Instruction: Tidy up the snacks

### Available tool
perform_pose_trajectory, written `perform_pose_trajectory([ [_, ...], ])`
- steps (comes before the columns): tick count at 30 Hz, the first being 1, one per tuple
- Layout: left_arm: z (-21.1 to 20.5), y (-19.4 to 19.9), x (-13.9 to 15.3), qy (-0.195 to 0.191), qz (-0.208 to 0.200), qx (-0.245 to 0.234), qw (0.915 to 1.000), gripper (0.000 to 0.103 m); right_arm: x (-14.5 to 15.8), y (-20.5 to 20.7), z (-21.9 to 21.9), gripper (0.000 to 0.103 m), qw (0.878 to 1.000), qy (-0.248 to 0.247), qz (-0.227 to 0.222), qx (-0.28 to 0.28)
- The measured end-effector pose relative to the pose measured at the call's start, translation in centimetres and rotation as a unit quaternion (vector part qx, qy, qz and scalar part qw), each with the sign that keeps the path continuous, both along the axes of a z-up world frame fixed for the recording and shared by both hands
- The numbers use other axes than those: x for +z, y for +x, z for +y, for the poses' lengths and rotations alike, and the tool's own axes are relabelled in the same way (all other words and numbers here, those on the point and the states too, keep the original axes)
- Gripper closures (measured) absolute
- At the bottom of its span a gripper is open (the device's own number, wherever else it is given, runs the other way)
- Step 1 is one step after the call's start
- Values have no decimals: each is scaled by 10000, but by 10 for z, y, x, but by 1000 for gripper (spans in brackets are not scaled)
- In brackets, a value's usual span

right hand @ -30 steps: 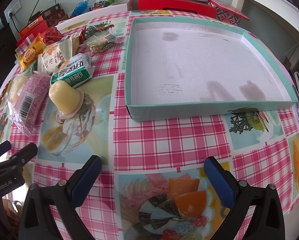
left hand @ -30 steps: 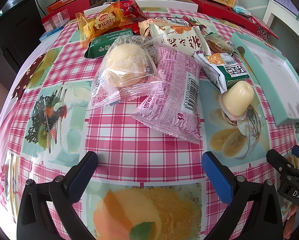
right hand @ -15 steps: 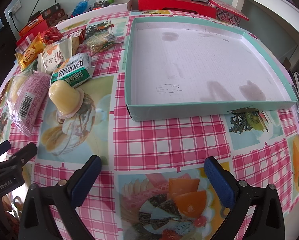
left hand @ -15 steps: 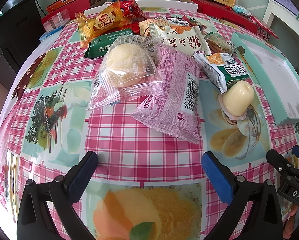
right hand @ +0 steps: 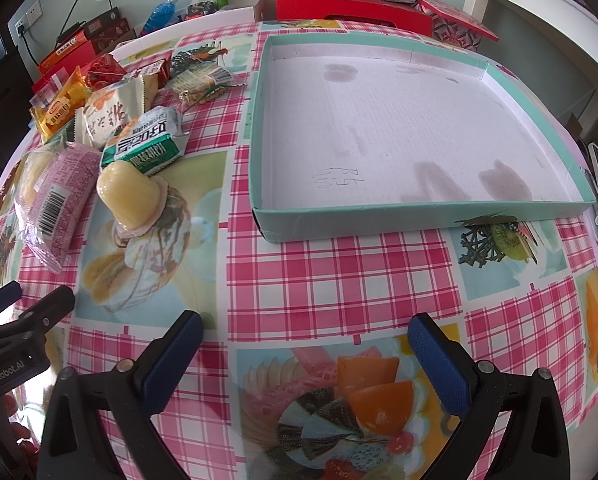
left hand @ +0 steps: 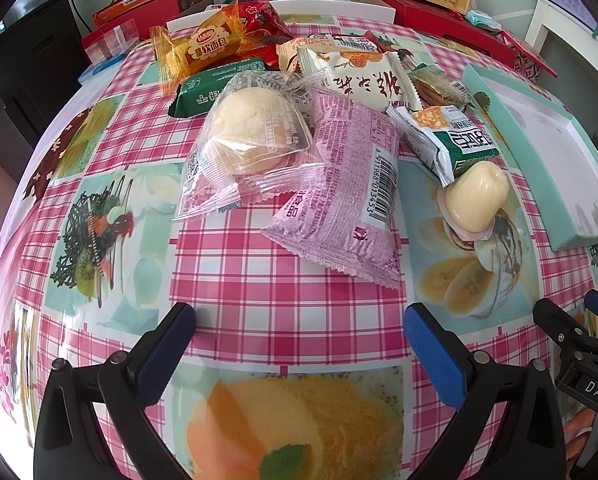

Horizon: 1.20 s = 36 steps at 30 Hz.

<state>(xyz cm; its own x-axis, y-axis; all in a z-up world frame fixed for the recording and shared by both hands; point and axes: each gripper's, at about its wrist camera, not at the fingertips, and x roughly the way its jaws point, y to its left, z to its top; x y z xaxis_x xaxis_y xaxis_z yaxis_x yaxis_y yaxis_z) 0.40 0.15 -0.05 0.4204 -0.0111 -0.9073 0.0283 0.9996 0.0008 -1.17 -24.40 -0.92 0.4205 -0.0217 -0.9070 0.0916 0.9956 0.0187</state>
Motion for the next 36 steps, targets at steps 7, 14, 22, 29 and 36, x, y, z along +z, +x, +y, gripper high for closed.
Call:
perform_pose_trajectory([
  [7,-3,2,-1,-10,-20,-28,10000,0,0,0,0,0,10000,-2,2,0],
  [14,-5,5,-2,6,-50,-48,10000,0,0,0,0,0,10000,0,-8,-3],
  [22,-3,-17,27,64,-735,44,9973,0,17,-11,-2,0,9990,111,-432,-12],
  [29,2,-22,64,23,-1179,153,9929,0,65,-30,21,0,9859,-112,-1602,460],
  [36,13,0,63,-302,-853,431,9950,1,69,-13,67,2,9798,-204,-1596,1186],
])
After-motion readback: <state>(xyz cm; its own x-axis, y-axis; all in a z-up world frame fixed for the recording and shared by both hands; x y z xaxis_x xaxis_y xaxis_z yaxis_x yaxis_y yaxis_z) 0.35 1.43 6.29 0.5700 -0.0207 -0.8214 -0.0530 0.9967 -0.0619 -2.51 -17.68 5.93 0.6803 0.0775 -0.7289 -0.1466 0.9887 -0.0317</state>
